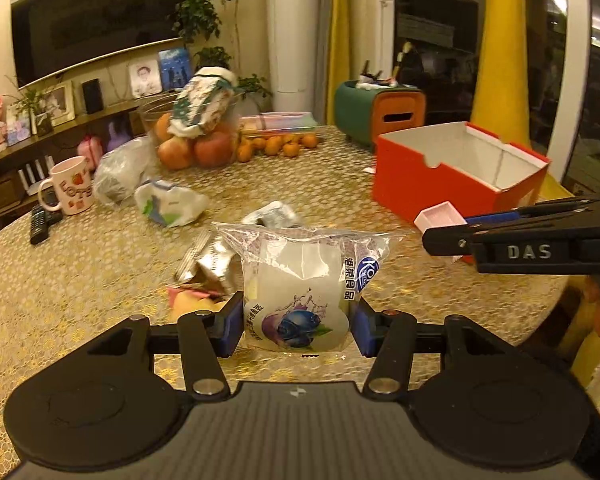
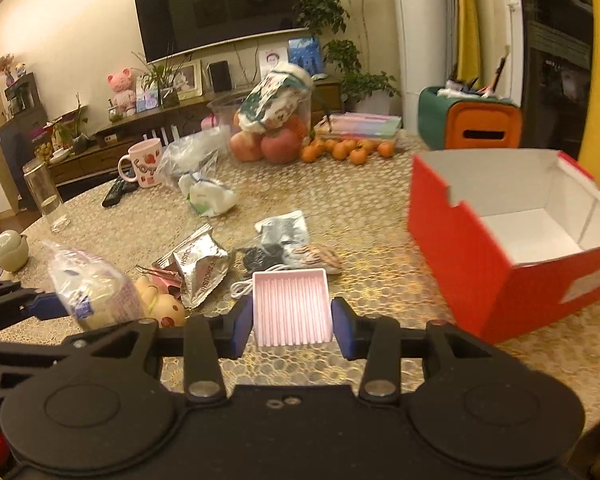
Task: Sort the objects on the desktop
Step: 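Carry the bun and the comb in both grippers over the red box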
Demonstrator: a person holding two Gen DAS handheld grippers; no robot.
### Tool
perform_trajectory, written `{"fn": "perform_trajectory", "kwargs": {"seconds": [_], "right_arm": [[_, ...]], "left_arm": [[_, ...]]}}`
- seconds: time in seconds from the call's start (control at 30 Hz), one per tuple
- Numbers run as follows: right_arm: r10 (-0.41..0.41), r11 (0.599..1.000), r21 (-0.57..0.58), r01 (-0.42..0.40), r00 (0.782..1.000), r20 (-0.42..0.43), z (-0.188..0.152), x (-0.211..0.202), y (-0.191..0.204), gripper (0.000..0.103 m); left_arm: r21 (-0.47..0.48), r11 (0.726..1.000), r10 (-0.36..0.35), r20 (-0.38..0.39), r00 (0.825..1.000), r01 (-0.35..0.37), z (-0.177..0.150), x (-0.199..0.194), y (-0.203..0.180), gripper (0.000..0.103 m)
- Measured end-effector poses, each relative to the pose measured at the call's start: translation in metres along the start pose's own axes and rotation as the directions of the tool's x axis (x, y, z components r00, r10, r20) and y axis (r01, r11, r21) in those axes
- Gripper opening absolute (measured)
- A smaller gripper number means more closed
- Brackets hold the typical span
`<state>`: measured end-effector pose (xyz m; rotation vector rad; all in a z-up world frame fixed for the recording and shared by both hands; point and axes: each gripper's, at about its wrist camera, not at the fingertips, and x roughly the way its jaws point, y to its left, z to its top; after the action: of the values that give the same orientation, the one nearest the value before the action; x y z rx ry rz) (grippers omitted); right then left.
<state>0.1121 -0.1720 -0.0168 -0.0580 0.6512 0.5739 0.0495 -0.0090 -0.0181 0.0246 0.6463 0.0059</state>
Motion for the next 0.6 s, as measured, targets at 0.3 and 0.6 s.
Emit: {"fn": "perform_trajectory", "kwargs": {"seconds": [0.3,0.6], "right_arm": [[-0.028,1.000,0.008,0.028,0.998,0.051,0.007,-0.054,-0.029,0.041],[-0.097,0.995,0.041,0.093,0.992,0.081,0.017,-0.076,-0.072,0.041]], "left_arm": [[0.065,0.992,-0.107,-0.018,0.994,0.108,0.030,-0.005,-0.040,0.053],[0.135,0.971,-0.193,-0.053,0.980,0.199,0.069,0.005,-0.075,0.053]]}}
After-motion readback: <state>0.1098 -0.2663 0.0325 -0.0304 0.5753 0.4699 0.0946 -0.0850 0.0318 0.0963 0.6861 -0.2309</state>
